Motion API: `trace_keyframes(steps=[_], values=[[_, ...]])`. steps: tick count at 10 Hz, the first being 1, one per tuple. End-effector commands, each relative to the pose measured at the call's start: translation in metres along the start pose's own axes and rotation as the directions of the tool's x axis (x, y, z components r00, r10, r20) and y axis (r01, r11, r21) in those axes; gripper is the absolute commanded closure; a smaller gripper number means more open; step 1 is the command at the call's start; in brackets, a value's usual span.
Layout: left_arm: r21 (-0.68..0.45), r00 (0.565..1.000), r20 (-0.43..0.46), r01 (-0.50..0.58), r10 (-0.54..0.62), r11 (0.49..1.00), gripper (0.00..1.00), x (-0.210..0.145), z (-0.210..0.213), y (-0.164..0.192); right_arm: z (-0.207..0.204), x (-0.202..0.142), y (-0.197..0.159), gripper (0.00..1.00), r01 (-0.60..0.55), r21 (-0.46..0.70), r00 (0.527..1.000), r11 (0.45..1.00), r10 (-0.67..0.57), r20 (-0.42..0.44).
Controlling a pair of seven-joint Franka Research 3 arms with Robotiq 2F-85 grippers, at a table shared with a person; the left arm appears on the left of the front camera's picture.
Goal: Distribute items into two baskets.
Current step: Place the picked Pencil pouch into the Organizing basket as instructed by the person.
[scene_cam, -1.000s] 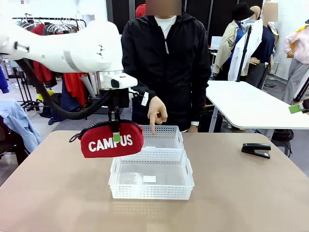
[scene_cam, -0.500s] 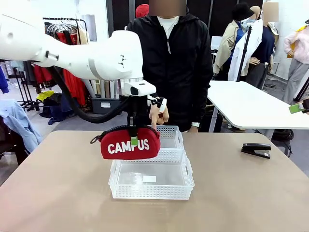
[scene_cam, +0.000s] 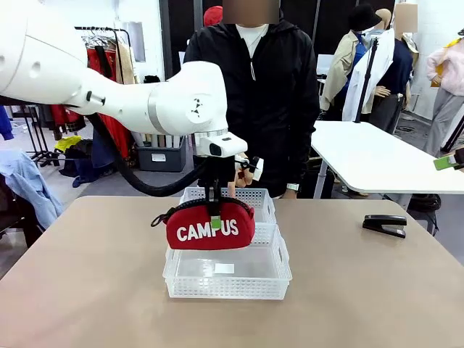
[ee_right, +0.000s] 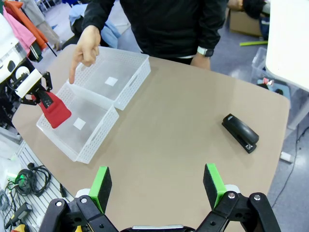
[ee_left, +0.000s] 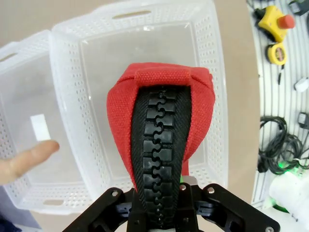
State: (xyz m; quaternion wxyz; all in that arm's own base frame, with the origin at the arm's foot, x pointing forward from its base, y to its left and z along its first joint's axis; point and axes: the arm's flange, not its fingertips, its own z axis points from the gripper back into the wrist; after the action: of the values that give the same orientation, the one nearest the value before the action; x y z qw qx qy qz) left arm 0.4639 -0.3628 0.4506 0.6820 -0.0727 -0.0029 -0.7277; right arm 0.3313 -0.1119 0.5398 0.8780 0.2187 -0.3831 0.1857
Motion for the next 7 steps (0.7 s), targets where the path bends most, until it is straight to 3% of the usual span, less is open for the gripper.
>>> trace_keyframes(steps=[1, 7], values=[[0.054, 1.000, -0.004, -0.017, 0.018, 0.998, 1.00, 0.012, -0.005, -0.004, 0.000, 0.001, 0.000, 0.00, -0.002, 0.013, 1.000, 1.000, 0.002, 0.011], [0.004, 0.999, -0.026, -0.040, 0.040, 0.999, 1.00, 0.017, -0.044, 0.023, 0.000, 0.001, 0.000, 0.00, -0.002, 0.013, 1.000, 1.000, 0.002, 0.011]])
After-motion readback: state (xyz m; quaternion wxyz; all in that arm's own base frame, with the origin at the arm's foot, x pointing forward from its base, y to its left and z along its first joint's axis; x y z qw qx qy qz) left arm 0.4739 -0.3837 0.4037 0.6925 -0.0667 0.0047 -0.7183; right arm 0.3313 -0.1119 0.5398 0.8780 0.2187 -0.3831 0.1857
